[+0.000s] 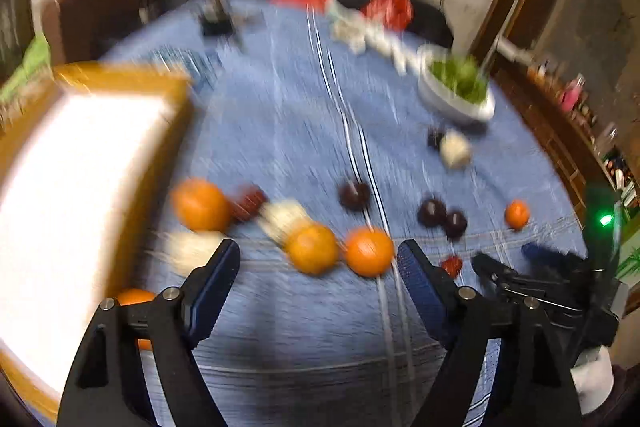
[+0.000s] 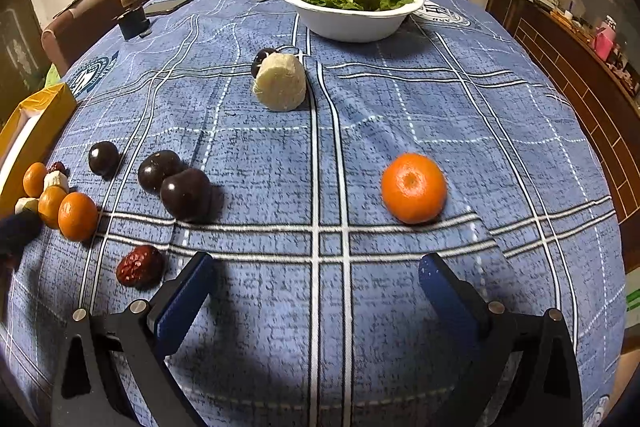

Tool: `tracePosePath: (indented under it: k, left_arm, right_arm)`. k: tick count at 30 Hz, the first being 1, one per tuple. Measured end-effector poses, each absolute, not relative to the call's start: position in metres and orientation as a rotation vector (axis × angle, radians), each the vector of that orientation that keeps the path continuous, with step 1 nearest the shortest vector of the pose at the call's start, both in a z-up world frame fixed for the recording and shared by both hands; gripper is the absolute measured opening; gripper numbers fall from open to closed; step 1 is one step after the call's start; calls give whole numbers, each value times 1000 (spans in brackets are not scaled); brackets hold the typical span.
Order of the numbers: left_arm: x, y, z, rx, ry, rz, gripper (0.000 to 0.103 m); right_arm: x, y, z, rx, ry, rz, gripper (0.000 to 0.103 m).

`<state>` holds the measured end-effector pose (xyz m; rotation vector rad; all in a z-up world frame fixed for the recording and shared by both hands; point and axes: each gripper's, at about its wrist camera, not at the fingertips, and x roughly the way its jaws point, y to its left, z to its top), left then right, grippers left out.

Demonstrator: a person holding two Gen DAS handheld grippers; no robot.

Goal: Organize fruits
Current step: 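Move both tools toward the fruits on the tablecloth, then grasp a large tangerine with the left tool while the right tool grasps a red date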

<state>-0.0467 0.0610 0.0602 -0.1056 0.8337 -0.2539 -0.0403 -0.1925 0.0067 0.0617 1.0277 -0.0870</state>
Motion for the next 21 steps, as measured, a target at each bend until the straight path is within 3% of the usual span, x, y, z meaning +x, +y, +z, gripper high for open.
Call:
tracePosePath:
  k: [1,3,5,8,10,12,14,17,20,21]
  left_arm:
    - [-55,74,73,-98,772,-222,81]
    - [-69,98,95,-92,659,-172,82]
    - [-74,120,109,-102,590,-148,102]
    - [-72,143,113,-169,601,-120,103]
    - [-69,148,109,-188,636,-106,103]
    - [-67,143,101,-178,670,-132,98]
    - [-64,133,92,-159,705,-175,71]
    - [-58,120,78,-143,773,-257,46]
    - [-53,102,64,-115,818,-298,45]
    - [-52,97,62,-105,828,-311,45]
  right_arm:
    - [-45,-194,11,73,1014,-89,90]
    - [-56,-197,23,104,962,-62,86]
    - [-66,-194,36,122,890,-17,86]
    - [-70,-176,46,148,841,111,85]
    - [-66,-165,43,149,864,151,74]
    - [-59,-152,34,156,916,192,64]
    - [-54,-144,23,172,964,217,60]
    - [-50,-139,17,163,968,203,58]
    - [-48,-134,17,153,968,209,45]
    - [-49,-132,17,146,965,211,33]
